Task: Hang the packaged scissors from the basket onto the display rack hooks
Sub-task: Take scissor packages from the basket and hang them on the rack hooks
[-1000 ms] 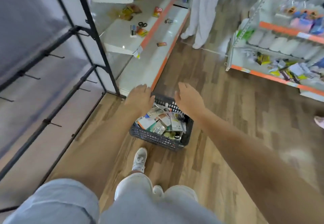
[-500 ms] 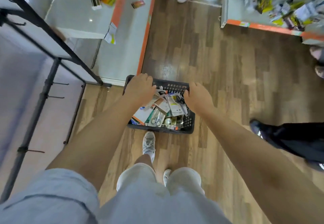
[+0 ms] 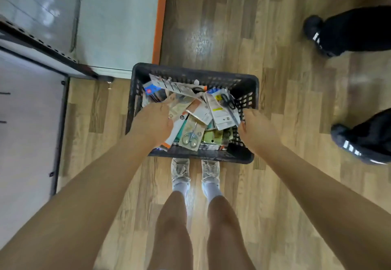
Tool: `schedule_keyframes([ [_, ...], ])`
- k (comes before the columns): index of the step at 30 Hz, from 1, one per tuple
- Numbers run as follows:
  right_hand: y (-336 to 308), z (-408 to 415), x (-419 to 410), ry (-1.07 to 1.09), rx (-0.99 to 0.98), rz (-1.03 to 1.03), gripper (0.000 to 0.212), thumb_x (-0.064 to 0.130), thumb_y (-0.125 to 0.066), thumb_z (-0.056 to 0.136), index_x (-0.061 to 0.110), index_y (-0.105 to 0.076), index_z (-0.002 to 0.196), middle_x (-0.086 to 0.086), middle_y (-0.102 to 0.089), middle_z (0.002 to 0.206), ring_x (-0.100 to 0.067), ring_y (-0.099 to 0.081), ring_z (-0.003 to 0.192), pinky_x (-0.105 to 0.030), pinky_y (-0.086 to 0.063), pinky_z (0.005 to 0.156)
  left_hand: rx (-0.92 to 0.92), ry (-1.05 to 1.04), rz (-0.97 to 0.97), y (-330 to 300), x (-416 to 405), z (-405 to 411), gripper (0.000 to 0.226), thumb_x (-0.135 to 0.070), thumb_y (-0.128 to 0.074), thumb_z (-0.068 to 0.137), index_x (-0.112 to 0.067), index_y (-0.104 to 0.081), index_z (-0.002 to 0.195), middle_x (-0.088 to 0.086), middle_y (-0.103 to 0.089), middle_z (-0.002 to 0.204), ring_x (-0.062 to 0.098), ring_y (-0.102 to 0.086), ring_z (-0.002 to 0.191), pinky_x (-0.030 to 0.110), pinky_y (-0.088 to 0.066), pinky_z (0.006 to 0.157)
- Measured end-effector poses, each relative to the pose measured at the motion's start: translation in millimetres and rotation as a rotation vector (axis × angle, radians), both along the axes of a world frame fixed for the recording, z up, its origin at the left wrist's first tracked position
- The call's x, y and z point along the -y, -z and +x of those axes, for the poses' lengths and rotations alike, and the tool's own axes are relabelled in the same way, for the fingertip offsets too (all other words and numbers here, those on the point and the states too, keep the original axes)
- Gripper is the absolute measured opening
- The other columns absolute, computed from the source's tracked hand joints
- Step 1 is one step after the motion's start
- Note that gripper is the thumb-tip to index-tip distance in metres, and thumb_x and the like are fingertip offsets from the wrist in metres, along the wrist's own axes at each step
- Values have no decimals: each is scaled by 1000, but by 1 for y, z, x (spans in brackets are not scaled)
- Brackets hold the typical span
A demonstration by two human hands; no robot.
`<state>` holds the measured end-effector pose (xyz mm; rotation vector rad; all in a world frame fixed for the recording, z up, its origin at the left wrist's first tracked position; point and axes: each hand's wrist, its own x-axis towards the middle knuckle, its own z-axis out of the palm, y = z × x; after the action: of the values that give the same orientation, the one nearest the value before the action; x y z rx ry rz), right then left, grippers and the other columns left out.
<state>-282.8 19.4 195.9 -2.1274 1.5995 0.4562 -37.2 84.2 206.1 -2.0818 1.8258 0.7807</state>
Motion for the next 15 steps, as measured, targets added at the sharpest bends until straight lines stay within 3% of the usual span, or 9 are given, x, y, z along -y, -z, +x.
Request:
schedule_keyframes([
  [3,57,4,-14,-40,-11,110,33,18,-39,97,5,-47,126,-12,-53,124,-30,-52,109,-35,-39,84,2,3,141,60,-12,-1,33,-25,-37,99,-4,-48,121,15,-52,123,29,-47,113,37,-39,90],
  [7,122,7,-30,-174,-60,206,31,20,-43,95,9,-46,124,-8,-52,123,-27,-51,109,-33,-40,87,37,38,250,124,-25,-1,32,-28,-36,98,-5,-47,118,14,-51,121,30,-47,113,39,-41,91],
  [11,174,5,-36,-166,-79,267,37,24,-43,96,12,-42,130,-4,-49,128,-23,-50,111,-32,-41,90,65,46,300,173,-26,0,33,-30,-33,100,-7,-47,119,12,-51,122,26,-46,114,35,-38,91],
  [15,218,4,-24,-90,-83,285,31,21,-40,97,10,-46,125,-8,-51,122,-25,-52,106,-32,-44,83,10,-119,230,219,-18,4,33,-28,-36,99,-2,-51,113,17,-52,118,30,-46,112,40,-38,90],
])
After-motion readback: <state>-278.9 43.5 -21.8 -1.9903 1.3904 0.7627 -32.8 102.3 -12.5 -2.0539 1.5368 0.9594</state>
